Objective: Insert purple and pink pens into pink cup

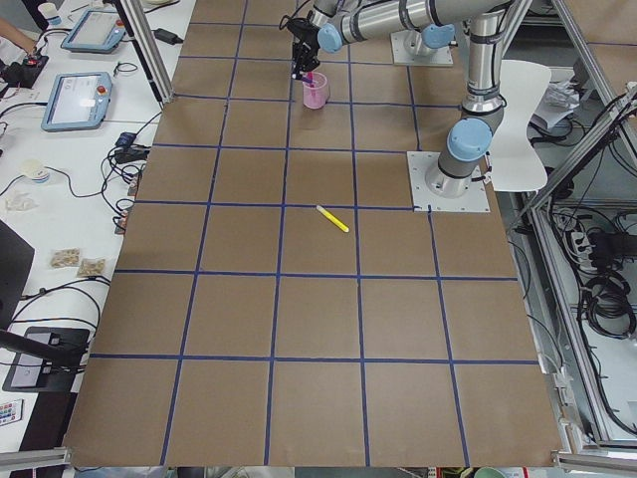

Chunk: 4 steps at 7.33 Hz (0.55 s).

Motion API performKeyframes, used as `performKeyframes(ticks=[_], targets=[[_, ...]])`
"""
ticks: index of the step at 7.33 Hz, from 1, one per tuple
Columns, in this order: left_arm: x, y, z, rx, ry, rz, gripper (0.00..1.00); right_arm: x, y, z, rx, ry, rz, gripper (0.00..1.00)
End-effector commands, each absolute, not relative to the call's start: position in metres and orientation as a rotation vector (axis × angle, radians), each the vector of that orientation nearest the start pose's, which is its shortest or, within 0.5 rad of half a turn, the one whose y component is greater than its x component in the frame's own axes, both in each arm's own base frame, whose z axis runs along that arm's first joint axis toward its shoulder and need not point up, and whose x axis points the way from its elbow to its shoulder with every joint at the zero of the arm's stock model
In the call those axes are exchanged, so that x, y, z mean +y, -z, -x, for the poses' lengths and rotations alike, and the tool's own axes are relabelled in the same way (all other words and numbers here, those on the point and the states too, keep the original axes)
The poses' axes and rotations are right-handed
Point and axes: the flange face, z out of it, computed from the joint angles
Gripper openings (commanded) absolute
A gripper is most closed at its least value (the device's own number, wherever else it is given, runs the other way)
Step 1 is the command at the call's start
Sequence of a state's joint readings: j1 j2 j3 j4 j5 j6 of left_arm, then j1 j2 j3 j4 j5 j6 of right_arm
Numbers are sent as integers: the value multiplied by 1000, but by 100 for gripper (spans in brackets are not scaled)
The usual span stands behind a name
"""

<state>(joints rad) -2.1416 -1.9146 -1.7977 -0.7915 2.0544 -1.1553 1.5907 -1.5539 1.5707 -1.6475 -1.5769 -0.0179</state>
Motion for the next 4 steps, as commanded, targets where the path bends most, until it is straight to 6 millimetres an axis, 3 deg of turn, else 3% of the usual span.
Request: performKeyframes(ticks=[1, 2, 3, 4], targets=[[-442, -287, 398, 2761, 740, 888, 100, -502, -487, -143, 3146, 94, 60, 100], [-441, -291, 399, 2768, 742, 889, 100, -502, -487, -143, 3146, 94, 60, 100], [-440, -307, 395, 2781, 765, 880, 100, -502, -487, -143, 3146, 94, 60, 100], [-449, -318, 388, 2796, 753, 780, 100, -502, -487, -143, 3146, 94, 60, 100]])
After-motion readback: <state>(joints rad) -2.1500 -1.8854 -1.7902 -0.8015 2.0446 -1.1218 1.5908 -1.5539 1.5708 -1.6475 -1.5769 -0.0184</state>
